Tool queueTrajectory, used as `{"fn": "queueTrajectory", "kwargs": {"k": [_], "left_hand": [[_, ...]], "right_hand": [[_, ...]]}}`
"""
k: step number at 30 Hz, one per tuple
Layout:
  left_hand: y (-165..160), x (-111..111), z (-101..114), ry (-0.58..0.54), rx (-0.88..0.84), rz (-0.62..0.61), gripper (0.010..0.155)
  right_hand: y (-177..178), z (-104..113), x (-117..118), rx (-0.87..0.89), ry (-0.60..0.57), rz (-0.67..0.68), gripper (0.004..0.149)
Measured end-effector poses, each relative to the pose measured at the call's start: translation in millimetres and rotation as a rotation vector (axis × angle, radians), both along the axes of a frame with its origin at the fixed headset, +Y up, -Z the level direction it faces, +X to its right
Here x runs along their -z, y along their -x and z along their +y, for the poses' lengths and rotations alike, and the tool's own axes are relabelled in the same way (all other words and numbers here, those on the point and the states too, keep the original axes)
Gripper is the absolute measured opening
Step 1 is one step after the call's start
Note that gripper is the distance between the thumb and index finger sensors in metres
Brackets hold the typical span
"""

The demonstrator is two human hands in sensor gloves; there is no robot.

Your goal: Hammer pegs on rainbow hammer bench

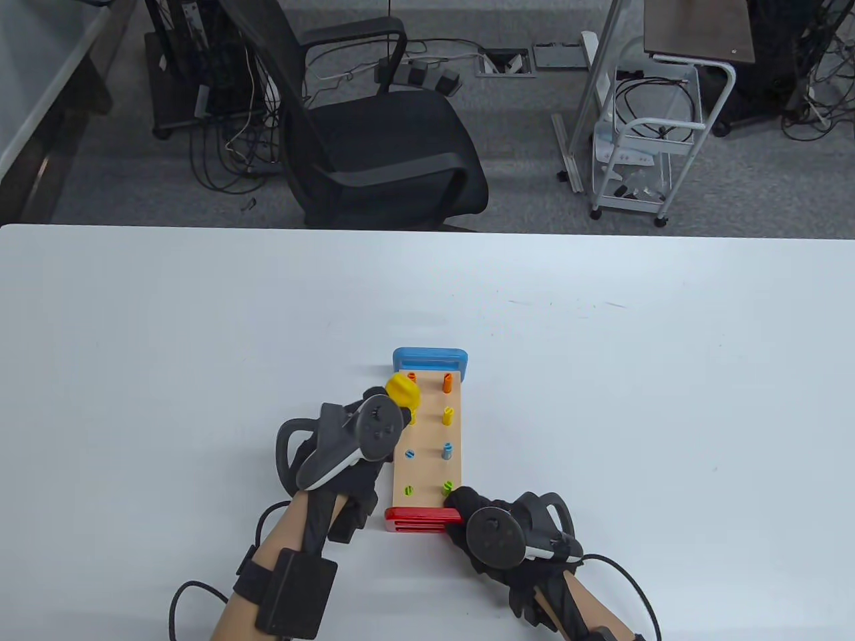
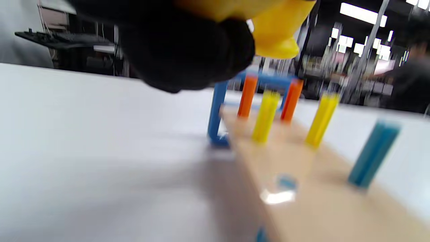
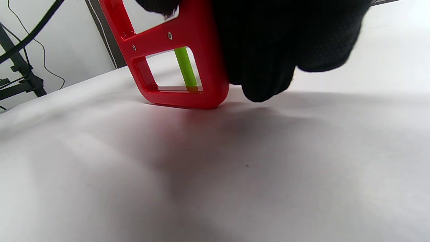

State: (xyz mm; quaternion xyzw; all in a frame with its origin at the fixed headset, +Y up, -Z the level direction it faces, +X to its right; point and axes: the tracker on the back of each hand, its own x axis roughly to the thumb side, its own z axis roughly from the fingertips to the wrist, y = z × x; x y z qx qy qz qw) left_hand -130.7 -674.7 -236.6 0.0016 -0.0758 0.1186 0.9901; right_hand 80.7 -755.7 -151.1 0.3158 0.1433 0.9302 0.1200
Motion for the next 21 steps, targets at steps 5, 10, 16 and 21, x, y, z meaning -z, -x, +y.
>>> {"fn": "queueTrajectory", "kwargs": {"k": [5,10,16,21], "left_hand": [[-6,1,-3,-0.005,-0.001,-0.027,0.067],[-12,7,-30,0.168,0.167,-0.054,0.066],[-12,3,-12,0.162,0.221,-0.044,0.067],[-14,-10,10,-0.131,-0.041,-0.041,0.068]], "right_hand": [[0,0,0,-0.001,0.000,-0.003,0.052],[0,0,-1,-0.007,-0.003,-0.005,0.052],[0,1,-1,-0.003,0.000,-0.004,0.052],[0,1,-1,-0.005,0.000,-0.007,0.052]]}}
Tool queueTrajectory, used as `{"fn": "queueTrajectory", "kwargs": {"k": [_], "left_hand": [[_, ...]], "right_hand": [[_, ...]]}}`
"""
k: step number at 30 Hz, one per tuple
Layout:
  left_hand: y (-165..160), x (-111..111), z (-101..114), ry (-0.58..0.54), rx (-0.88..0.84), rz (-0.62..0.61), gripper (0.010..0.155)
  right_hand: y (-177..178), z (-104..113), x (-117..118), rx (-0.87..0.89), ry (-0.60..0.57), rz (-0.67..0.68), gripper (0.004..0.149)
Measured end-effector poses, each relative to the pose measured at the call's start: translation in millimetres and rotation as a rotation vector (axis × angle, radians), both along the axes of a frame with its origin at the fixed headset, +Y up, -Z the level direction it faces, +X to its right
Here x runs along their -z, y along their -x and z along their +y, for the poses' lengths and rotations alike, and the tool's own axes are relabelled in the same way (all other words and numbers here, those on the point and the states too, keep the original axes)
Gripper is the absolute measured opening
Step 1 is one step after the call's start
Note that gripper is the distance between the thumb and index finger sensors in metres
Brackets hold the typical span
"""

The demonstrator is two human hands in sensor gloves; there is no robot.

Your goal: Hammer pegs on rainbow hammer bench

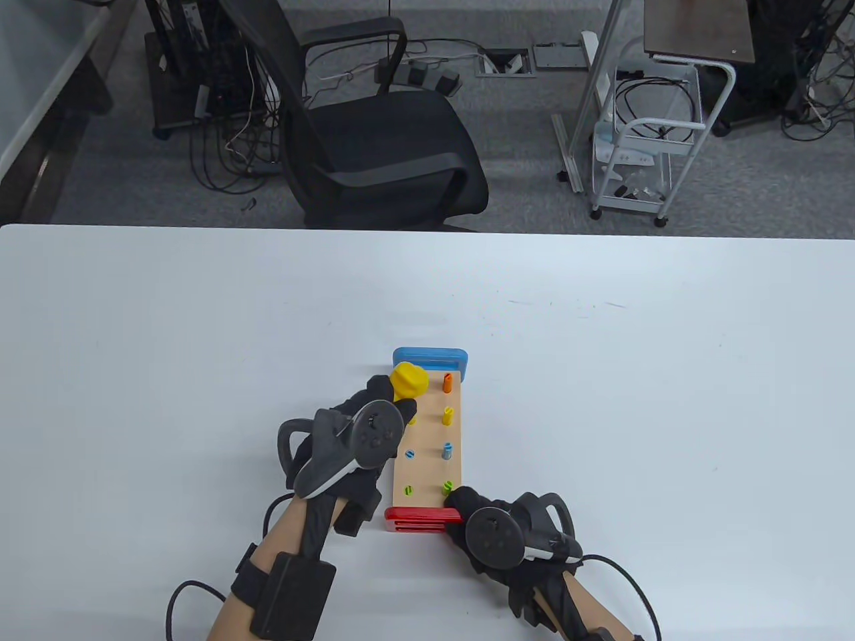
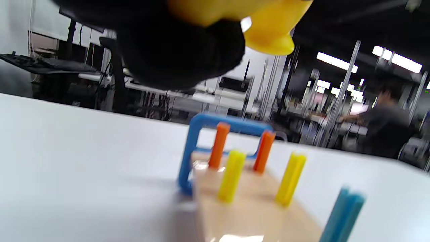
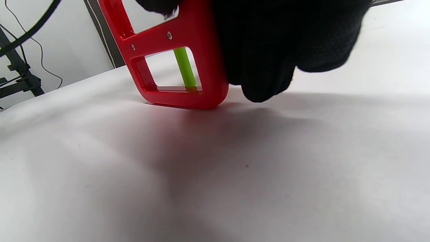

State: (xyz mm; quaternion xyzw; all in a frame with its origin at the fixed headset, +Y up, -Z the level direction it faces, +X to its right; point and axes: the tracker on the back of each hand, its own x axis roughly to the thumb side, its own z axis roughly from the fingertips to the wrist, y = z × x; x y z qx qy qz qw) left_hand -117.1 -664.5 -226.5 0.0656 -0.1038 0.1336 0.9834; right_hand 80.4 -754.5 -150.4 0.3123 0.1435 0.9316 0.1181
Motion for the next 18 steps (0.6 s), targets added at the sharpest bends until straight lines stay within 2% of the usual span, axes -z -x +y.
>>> {"fn": "queueTrajectory", "kwargs": {"k": [1,2,3,5,7,9,12,14,16,18], "left_hand": [[-6,5,-12,0.059,0.119,-0.004,0.067],[-12,12,-27,0.216,0.302,-0.009,0.067],[-12,8,-33,0.419,0.545,0.035,0.065],[-12,10,-28,0.180,0.305,-0.032,0.066],[-10,11,-27,0.382,0.430,-0.008,0.066],[-9,11,-32,0.259,0.350,-0.025,0.066],[-7,11,-30,0.284,0.347,-0.025,0.066],[-8,11,-16,0.328,0.374,-0.006,0.067],[-5,5,9,0.087,0.202,-0.013,0.067],[-2,1,17,0.000,0.021,-0.007,0.067]], "right_hand": [[0,0,0,0.000,0.001,-0.001,0.052],[0,0,0,0.001,-0.001,-0.001,0.052],[0,0,0,0.000,-0.001,-0.002,0.052],[1,0,0,-0.004,0.002,-0.001,0.052],[1,0,0,0.000,0.001,-0.001,0.052],[1,0,0,-0.003,0.000,-0.001,0.052],[1,0,0,-0.001,0.000,-0.001,0.052],[0,0,0,-0.001,-0.001,-0.001,0.052],[0,0,0,0.000,-0.002,-0.001,0.052],[0,0,0,-0.001,0.000,-0.001,0.052]]}}
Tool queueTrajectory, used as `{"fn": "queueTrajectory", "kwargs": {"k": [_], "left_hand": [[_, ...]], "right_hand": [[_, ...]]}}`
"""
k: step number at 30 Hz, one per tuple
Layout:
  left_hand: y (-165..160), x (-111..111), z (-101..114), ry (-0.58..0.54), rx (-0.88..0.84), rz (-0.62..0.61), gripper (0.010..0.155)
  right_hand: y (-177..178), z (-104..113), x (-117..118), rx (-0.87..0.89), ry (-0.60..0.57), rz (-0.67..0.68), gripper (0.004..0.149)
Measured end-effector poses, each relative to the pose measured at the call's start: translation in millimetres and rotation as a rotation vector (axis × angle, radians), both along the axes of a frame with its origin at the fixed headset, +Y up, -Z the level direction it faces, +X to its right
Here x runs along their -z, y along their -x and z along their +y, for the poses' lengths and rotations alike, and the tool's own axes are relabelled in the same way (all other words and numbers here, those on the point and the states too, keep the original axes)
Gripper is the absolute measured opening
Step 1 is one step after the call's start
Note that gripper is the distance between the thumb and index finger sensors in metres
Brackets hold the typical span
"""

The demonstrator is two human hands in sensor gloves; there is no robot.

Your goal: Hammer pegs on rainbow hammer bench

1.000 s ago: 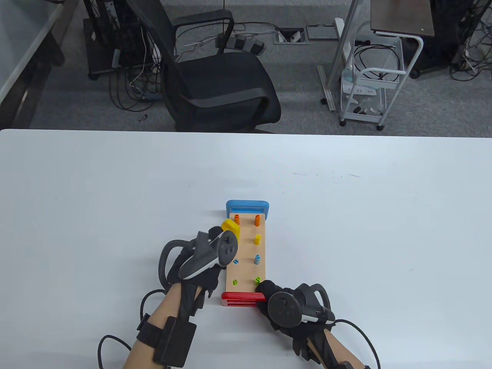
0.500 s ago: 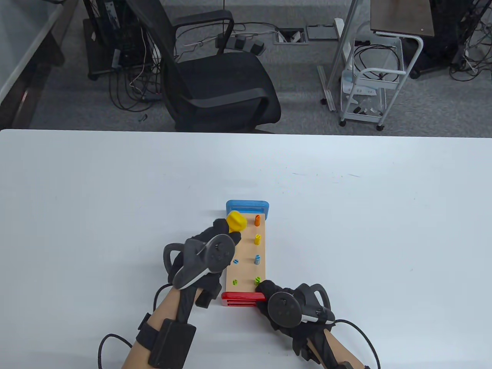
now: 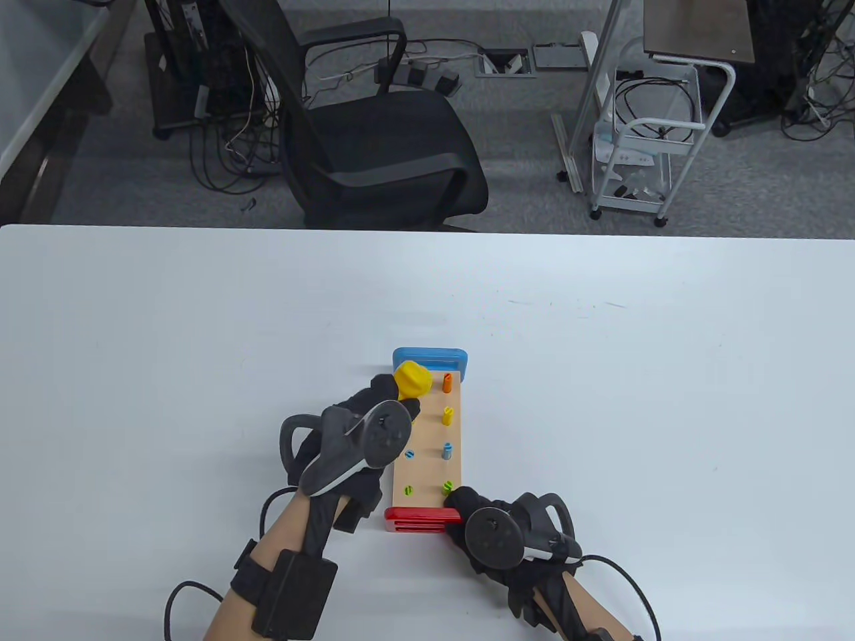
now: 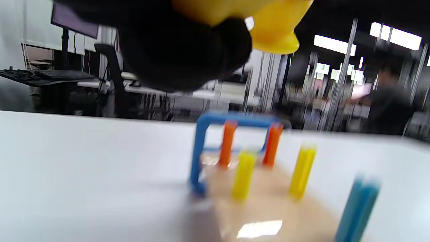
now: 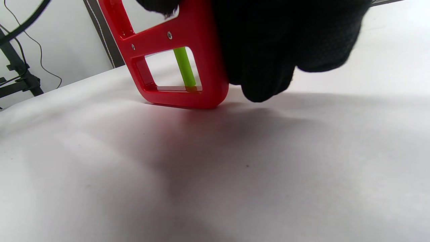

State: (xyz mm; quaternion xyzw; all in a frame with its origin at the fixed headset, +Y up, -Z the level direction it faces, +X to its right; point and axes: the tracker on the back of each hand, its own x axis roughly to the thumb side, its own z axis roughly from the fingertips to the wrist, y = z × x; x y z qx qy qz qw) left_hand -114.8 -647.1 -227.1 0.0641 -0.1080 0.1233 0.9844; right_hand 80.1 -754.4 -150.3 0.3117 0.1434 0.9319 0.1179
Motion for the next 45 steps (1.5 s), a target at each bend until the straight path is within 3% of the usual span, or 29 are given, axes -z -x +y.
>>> {"fn": "queueTrajectory", "kwargs": {"k": [1,3,4,5,6,7,10,14,17,18,20,21,22,23,24,25,26,27,33,35,36,38,39,40,41,42,43,44,45], "left_hand": [[-3,1,-4,0.036,-0.008,-0.009,0.067],[-17,14,-40,0.382,0.416,-0.004,0.066],[-17,10,-31,0.431,0.572,0.006,0.065],[-14,6,-29,0.246,0.417,-0.036,0.065],[-15,8,-30,0.195,0.320,-0.060,0.066],[-14,9,-32,0.379,0.378,-0.025,0.066],[-9,7,-35,0.282,0.319,-0.040,0.066],[-6,6,-16,0.337,0.334,-0.001,0.066],[3,-2,3,0.002,-0.028,0.006,0.067],[4,-3,1,-0.020,-0.100,0.004,0.068],[-5,4,-21,0.079,0.032,-0.016,0.068],[-13,12,-48,0.376,0.385,-0.011,0.066],[-10,5,-31,0.439,0.521,0.021,0.065],[-9,5,-29,0.238,0.311,-0.007,0.066],[-9,11,-33,0.268,0.234,-0.032,0.065],[-10,11,-32,0.364,0.306,-0.015,0.066],[-7,8,-31,0.362,0.345,-0.014,0.066],[-6,8,-35,0.271,0.300,-0.017,0.065],[-10,8,-25,0.322,0.395,-0.011,0.066],[-10,4,-11,0.200,0.343,-0.018,0.067],[-8,1,-5,0.091,0.213,-0.033,0.067],[-6,-1,-9,0.012,0.013,-0.047,0.067],[-11,3,-23,0.064,0.071,-0.049,0.067],[-17,8,-40,0.202,0.264,-0.026,0.067],[-17,-2,-40,0.357,0.591,0.043,0.065],[-19,-1,-38,0.133,0.442,0.024,0.065],[-22,5,-38,0.095,0.346,-0.028,0.065],[-22,9,-40,0.292,0.396,-0.019,0.065],[-21,6,-37,0.321,0.418,-0.002,0.065]], "right_hand": [[0,0,0,0.002,0.000,0.000,0.052],[0,0,0,0.000,0.001,0.000,0.052],[0,0,0,-0.002,0.001,-0.002,0.052],[0,0,0,-0.001,0.000,0.000,0.052],[0,0,0,-0.002,0.001,0.000,0.052],[0,0,0,0.002,-0.001,0.000,0.052],[0,0,0,-0.001,-0.003,0.001,0.052],[0,0,0,0.003,0.000,0.002,0.052],[0,0,0,0.003,-0.003,0.001,0.052],[0,0,0,0.003,0.000,0.001,0.052],[0,-1,0,0.005,-0.001,0.002,0.052],[0,0,0,0.005,0.000,0.002,0.052],[0,-1,0,0.004,0.000,0.001,0.052],[0,0,0,0.004,-0.001,0.003,0.052],[0,0,0,0.004,0.001,0.003,0.052],[0,0,0,0.006,-0.001,0.002,0.052],[0,0,0,0.005,0.001,0.003,0.052],[0,0,0,0.004,0.001,0.002,0.052],[0,-1,0,0.006,0.002,0.003,0.052],[0,-1,0,0.005,-0.002,0.002,0.052],[0,-1,0,0.004,0.000,0.002,0.052],[0,-1,0,0.004,-0.003,0.002,0.052],[0,-1,0,0.003,-0.002,0.002,0.052],[0,-1,0,0.004,-0.001,0.001,0.052],[0,-1,0,0.003,-0.003,0.001,0.052],[0,-1,0,0.002,-0.001,0.001,0.052],[0,-1,0,0.000,-0.001,0.001,0.052],[0,-1,0,0.003,-0.004,0.002,0.052],[0,-1,0,0.004,0.000,0.003,0.052]]}}
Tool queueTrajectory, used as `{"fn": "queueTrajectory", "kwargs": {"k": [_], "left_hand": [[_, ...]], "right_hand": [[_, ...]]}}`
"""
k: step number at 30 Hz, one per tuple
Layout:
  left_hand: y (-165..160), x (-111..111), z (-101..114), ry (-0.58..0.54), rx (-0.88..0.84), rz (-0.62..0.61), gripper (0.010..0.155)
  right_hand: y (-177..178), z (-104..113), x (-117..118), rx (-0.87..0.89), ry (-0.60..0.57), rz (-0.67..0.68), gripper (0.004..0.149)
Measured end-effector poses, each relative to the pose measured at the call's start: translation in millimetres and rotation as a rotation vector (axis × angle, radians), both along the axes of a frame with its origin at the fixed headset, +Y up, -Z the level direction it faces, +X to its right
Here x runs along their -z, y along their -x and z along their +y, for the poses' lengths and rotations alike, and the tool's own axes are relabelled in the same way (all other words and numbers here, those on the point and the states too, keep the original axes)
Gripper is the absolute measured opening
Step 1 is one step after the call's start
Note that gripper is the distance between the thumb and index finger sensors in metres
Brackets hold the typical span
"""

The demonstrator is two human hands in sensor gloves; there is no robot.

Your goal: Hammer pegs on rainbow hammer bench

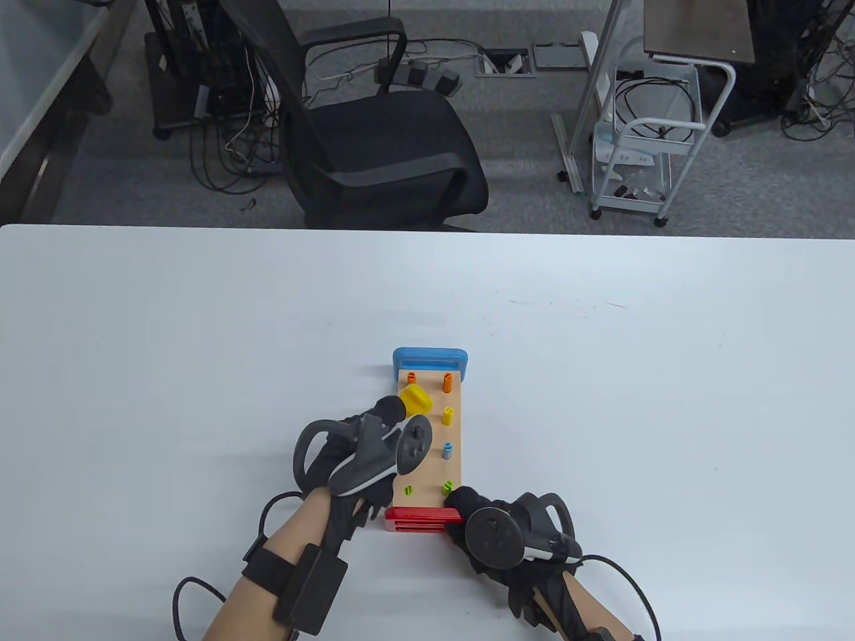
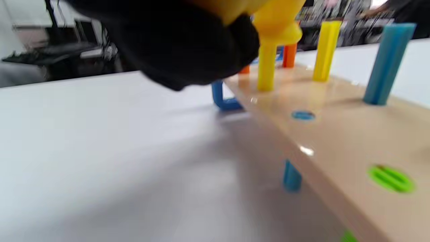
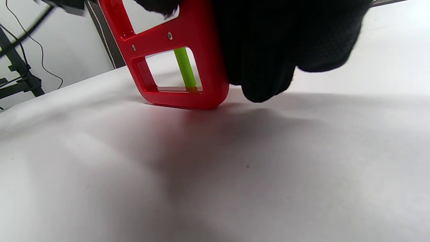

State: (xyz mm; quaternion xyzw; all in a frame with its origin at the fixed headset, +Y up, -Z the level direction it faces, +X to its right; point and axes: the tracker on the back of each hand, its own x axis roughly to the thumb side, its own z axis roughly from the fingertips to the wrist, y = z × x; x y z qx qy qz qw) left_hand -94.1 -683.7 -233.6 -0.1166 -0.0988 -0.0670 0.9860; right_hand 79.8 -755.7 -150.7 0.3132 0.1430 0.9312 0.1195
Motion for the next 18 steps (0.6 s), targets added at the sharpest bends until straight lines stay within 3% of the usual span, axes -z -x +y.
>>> {"fn": "queueTrajectory", "kwargs": {"k": [1,5,7,8,10,12,13,14,15,17,18], "left_hand": [[1,1,-2,-0.063,-0.055,-0.016,0.065],[1,2,-3,-0.050,-0.035,-0.016,0.065],[-1,4,11,0.025,0.014,-0.002,0.066],[-1,3,24,0.001,-0.008,-0.010,0.066],[6,-2,40,-0.184,-0.233,-0.027,0.067],[12,-3,34,-0.255,-0.418,-0.010,0.067],[9,1,20,-0.190,-0.321,-0.005,0.067],[2,8,-6,0.041,-0.017,-0.011,0.067],[2,0,0,0.068,0.216,0.032,0.065],[2,1,-1,-0.158,-0.083,-0.086,0.065],[2,2,-3,-0.017,-0.005,-0.042,0.065]], "right_hand": [[0,0,0,-0.001,0.001,-0.002,0.052],[0,0,0,-0.003,-0.004,-0.002,0.052],[0,0,0,-0.001,-0.002,-0.001,0.052],[0,0,0,-0.001,-0.003,-0.002,0.052],[0,0,0,-0.003,-0.004,-0.002,0.052],[0,0,0,-0.002,-0.004,-0.002,0.052],[0,0,0,-0.003,-0.004,-0.002,0.052],[0,0,0,-0.003,-0.004,-0.002,0.052],[0,0,0,-0.003,-0.004,-0.004,0.052],[0,0,0,-0.005,-0.001,-0.001,0.052],[0,0,0,-0.001,-0.005,-0.001,0.052]]}}
